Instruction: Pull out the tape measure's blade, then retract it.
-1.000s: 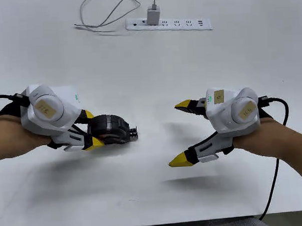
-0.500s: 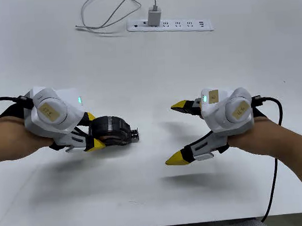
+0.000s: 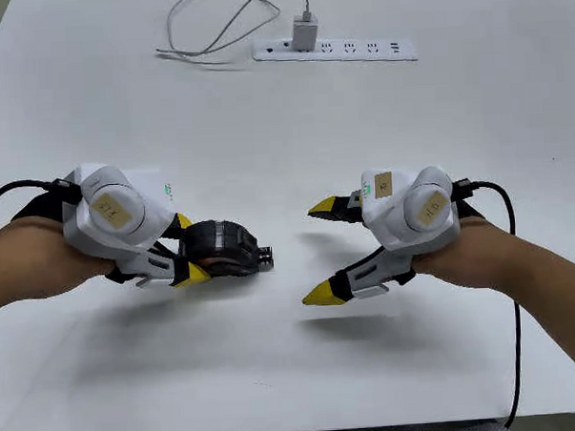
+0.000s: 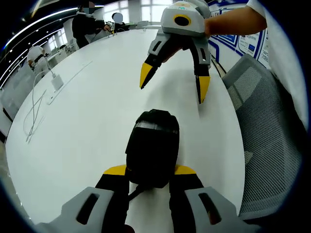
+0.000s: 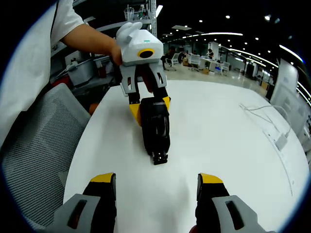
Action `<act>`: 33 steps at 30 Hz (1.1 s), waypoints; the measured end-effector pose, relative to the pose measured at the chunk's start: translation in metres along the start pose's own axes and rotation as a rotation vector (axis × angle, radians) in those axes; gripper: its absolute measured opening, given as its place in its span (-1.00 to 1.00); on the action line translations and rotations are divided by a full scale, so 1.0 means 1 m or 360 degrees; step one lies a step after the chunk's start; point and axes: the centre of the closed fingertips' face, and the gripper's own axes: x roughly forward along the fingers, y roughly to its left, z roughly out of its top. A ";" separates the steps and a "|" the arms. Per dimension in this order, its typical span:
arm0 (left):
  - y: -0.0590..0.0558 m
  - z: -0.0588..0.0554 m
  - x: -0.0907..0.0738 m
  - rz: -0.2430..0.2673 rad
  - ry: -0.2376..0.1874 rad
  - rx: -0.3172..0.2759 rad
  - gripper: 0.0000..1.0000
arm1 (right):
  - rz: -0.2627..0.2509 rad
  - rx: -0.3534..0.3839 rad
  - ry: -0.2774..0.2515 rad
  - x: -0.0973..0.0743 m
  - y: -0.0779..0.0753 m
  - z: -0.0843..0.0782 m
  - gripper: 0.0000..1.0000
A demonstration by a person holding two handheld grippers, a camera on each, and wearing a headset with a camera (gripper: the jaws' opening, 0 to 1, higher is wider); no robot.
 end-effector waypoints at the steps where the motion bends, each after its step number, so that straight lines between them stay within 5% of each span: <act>1: 0.000 0.000 0.000 0.0000 0.0004 0.0001 -0.47 | 0.0001 -0.0004 -0.0001 0.001 0.000 0.001 0.26; 33: 0.000 -0.002 0.001 0.0014 0.0034 0.0001 -0.46 | 0.0068 -0.0097 -0.0018 0.046 -0.007 0.008 -0.53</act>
